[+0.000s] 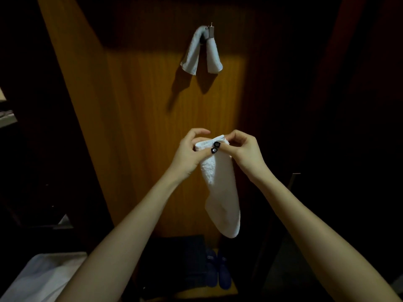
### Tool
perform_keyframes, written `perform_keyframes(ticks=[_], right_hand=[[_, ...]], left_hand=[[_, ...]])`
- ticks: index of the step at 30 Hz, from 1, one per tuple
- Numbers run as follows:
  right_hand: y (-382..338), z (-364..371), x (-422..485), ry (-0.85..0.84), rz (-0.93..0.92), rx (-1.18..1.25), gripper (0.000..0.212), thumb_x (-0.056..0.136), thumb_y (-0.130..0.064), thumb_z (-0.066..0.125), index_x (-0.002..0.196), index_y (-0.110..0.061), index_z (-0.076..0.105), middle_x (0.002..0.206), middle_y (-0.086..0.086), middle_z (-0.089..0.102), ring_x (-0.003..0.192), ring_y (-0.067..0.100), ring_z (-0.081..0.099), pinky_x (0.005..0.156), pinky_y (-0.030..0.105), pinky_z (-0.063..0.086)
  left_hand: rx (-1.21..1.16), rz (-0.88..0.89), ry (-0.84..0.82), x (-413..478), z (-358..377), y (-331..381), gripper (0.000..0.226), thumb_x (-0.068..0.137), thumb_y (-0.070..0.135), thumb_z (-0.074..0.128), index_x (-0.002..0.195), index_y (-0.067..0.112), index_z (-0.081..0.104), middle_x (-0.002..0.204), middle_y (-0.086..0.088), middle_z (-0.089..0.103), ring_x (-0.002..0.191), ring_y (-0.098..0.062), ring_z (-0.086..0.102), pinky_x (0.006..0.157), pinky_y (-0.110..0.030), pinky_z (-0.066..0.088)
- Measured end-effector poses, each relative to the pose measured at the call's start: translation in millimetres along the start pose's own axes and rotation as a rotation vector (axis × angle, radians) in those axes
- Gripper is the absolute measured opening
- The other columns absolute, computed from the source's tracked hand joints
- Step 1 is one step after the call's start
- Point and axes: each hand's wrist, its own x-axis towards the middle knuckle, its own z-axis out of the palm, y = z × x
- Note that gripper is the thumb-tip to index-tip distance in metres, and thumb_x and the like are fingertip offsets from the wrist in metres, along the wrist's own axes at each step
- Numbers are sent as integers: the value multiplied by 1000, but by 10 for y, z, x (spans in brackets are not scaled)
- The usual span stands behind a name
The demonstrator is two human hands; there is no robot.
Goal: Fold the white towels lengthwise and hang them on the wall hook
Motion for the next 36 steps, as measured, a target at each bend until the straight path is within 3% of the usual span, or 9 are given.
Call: perform_keyframes(ticks=[8, 10, 12, 15, 22, 27, 30, 32, 36], right_hand=[[-92, 36, 88, 210, 8, 25, 19, 82, -19, 76, 69, -11, 64, 71, 5, 64, 68, 14, 58, 63, 33, 45], [-102, 35, 94, 253, 27, 32, 19, 82, -20, 76, 68, -13, 64, 72, 6, 67, 67, 15, 61, 62, 34, 47], [-98, 55, 81, 260, 34, 7, 19, 82, -21, 75, 70, -12, 65, 75, 9, 69, 69, 16, 63, 63, 35, 49], [-84, 85, 49, 276, 28, -40, 18, 82, -22, 75, 70, -14, 65, 72, 4, 70, 67, 10, 64, 60, 30, 49], [-76, 28, 42, 311, -50, -196, 21, 83, -30, 73, 68, -20, 62, 64, -8, 64, 60, -2, 56, 52, 17, 42], [-75, -32, 25, 101, -89, -124, 14, 90, -25, 68, 89, -14, 59, 83, -8, 66, 78, 4, 63, 66, 25, 51], [-14, -41, -23, 8, 18, 45, 33, 90, -18, 68, 115, -14, 47, 88, -5, 72, 81, 9, 71, 65, 22, 56], [-37, -87, 6, 26, 86, 2, 46, 88, -21, 70, 125, -17, 44, 93, -2, 71, 81, 11, 71, 68, 24, 58], [-84, -240, 156, -32, 129, -90, 14, 87, -14, 71, 99, -11, 63, 91, 5, 69, 80, 15, 70, 73, 42, 58]], left_hand=[[-64, 46, 177, -3, 79, -34, 42, 83, 3, 70, 112, 26, 48, 99, -8, 67, 87, -13, 67, 74, -25, 54], [-51, -23, 147, -29, 120, -82, 38, 87, 9, 67, 120, 15, 50, 93, -10, 70, 81, -15, 69, 70, -29, 54], [-48, -43, 130, -38, 158, -124, 25, 90, 13, 65, 113, 6, 58, 93, -9, 70, 82, -16, 69, 72, -32, 53], [-52, -34, 143, -37, 205, -100, 26, 88, 25, 65, 100, 2, 64, 91, -14, 68, 81, -23, 63, 72, -39, 47], [21, -19, 105, -6, 250, -44, 36, 96, 34, 51, 108, 1, 61, 107, -28, 65, 96, -40, 64, 85, -57, 49], [-126, -45, 135, 12, 253, 12, 18, 100, 18, 47, 106, 6, 60, 103, -15, 67, 95, -28, 66, 86, -47, 52], [-231, -98, 78, 90, 190, 38, 19, 100, 17, 49, 106, 4, 61, 98, -11, 70, 90, -23, 69, 77, -36, 57], [-166, -130, -20, 153, 144, 59, 16, 98, 18, 52, 98, 10, 65, 88, -2, 73, 84, -15, 70, 69, -26, 54], [-94, -115, -93, 267, 107, -10, 12, 90, 18, 63, 99, 13, 69, 95, -3, 72, 90, -17, 69, 73, -27, 53]])
